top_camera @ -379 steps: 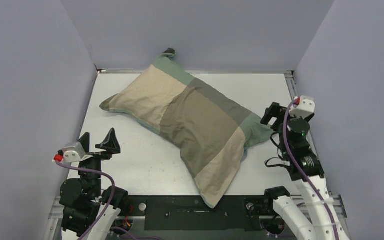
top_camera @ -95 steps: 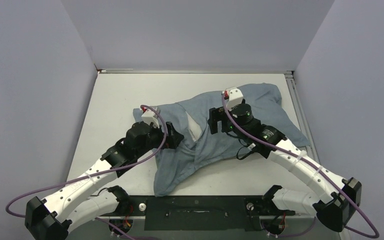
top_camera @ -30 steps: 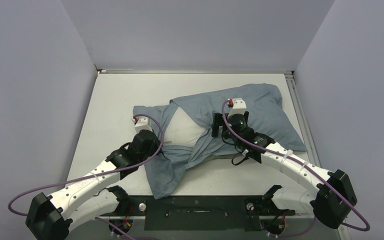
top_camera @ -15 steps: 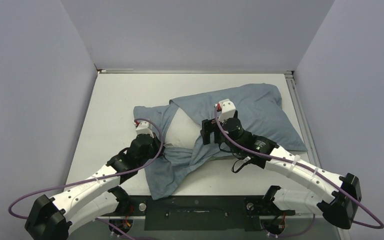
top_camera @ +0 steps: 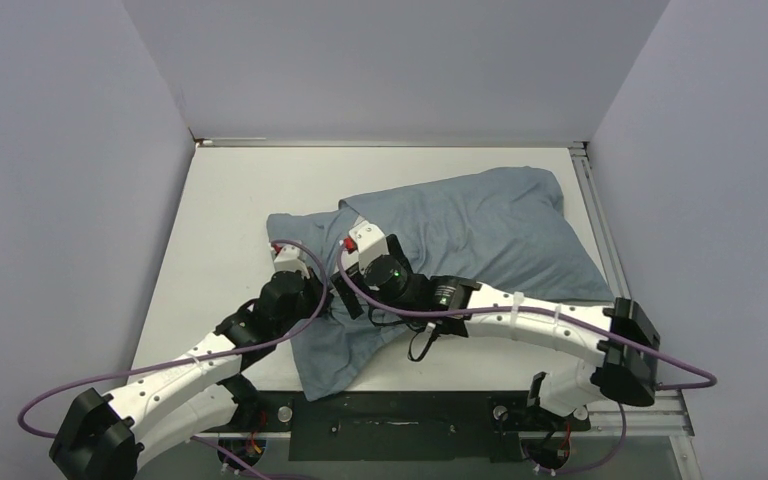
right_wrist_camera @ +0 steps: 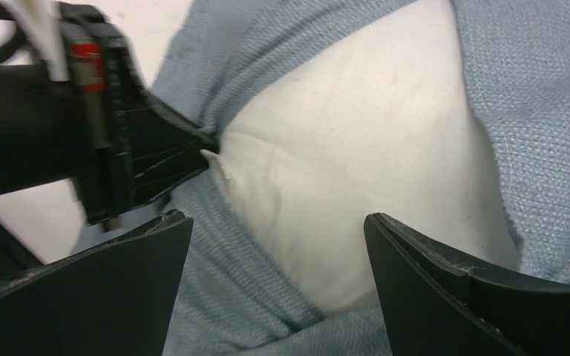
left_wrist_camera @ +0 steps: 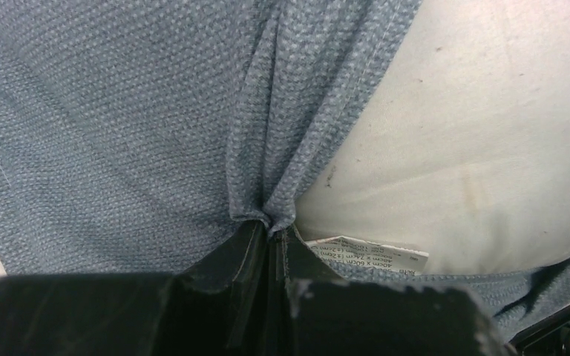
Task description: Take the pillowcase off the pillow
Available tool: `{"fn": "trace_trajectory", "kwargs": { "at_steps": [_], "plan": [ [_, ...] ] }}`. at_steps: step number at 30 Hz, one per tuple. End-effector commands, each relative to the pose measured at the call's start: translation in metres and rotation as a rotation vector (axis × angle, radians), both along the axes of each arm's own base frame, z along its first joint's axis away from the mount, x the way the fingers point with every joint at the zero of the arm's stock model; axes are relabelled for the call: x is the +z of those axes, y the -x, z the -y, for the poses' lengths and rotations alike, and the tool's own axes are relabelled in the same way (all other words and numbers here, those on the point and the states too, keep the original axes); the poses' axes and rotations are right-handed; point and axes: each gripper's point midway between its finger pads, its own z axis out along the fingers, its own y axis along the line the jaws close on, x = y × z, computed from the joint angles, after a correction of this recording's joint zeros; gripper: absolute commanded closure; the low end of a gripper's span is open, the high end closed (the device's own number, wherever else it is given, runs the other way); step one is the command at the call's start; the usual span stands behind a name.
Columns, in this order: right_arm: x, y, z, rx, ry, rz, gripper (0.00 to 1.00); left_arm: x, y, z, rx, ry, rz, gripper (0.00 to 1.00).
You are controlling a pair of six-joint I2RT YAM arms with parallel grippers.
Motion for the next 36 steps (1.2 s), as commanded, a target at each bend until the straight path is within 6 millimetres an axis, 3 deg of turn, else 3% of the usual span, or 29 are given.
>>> {"fn": "trace_trajectory", "kwargs": {
  "at_steps": [1,12,19,21,22,27,30,31,36],
  "plan": [
    [0.0,-0.03,0.01,-0.169,0.079,0.076,0.1,-0.012,0.014,0.005,-0.07,0.0,-0.037,1.0],
    [-0.055,-0.046,0.045,-0.28,0.294,0.069,0.1,-0.013,0.015,0.002,-0.063,-0.006,-0.037,1.0],
    [-0.099,-0.038,0.036,-0.183,0.388,0.003,0.1,-0.009,0.014,0.005,-0.077,-0.001,-0.029,1.0],
    [-0.109,-0.038,0.035,-0.177,0.411,-0.005,0.01,-0.009,0.015,0.007,-0.087,0.001,-0.034,1.0],
    [-0.112,-0.04,0.035,-0.182,0.419,-0.004,0.07,-0.009,0.015,0.008,-0.092,0.004,-0.037,1.0],
    [-0.116,-0.055,0.034,-0.213,0.412,-0.007,0.65,-0.004,0.017,0.013,-0.116,0.021,-0.034,1.0],
    [-0.108,-0.068,0.034,-0.239,0.381,-0.006,0.88,0.002,0.019,0.016,-0.136,0.023,-0.026,1.0],
    [-0.104,-0.072,0.034,-0.25,0.364,-0.003,0.94,0.004,0.021,0.017,-0.143,0.021,-0.024,1.0],
    [-0.075,-0.096,0.043,-0.325,0.257,0.015,0.95,0.007,0.027,0.022,-0.173,0.015,-0.027,1.0]
  ]
}}
